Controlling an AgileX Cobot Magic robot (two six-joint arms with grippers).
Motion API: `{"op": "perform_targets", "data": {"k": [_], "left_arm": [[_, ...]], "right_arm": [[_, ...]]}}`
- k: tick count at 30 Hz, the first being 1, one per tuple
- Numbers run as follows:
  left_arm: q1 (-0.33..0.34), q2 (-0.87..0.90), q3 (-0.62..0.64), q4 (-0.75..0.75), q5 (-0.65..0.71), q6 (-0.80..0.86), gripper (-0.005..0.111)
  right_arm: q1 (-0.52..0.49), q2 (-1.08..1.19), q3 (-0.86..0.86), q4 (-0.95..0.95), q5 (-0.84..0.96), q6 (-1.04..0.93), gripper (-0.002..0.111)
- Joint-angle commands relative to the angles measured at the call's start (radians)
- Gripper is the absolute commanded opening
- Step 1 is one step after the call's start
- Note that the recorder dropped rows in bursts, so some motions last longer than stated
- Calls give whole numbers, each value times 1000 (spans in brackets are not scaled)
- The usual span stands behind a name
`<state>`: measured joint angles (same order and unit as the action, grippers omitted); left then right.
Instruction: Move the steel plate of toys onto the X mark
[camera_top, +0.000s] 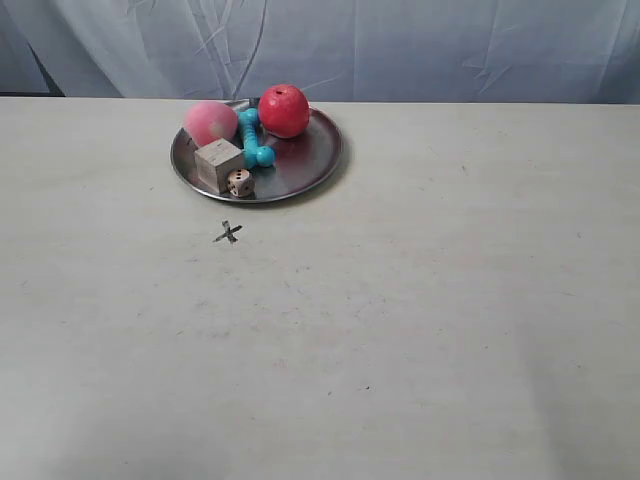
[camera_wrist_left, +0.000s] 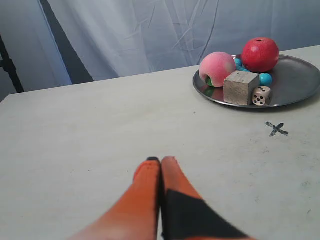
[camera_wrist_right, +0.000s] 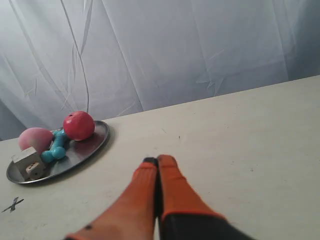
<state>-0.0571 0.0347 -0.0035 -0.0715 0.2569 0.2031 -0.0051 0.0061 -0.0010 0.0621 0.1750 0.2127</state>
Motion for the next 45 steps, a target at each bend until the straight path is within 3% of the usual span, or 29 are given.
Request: {"op": "perform_targets", "data": {"k": [1,10,12,13,14,16,20,27,34,39,45], "left_arm": [[-4,-10,3,5,-11,-2,0],[-6,-35,3,5,-11,-2,0],[-6,-35,3,5,-11,-2,0],[-6,-35,3,5,-11,-2,0],[-6,-35,3,5,-11,-2,0],[-6,-35,3,5,-11,-2,0],[-6,-35,3,9,-11,-2,0],[-6,-35,3,9,-11,-2,0],[-6,-35,3,9,-11,-2,0],[-6,-35,3,11,-11,-2,0],[-6,-35,3,21,-197,-4,0]], "right_arm": [[-5,-6,1,0,-5,-3,0],[-5,-6,1,0,-27,-3,0],[-5,-6,1,152,-152,109,0],[-5,-6,1,340,-269,219,0],[-5,-6,1,510,-375,235,0],[-5,-6,1,657,-511,235,0],[-5,-6,-9,694,-637,316,0],[-5,64,-46,629,-618,249,0],[-5,137,-98,440,-422,254,0],[-5,151,-104,432,-330,257,0],[-5,151,-104,432,-277,257,0]]}}
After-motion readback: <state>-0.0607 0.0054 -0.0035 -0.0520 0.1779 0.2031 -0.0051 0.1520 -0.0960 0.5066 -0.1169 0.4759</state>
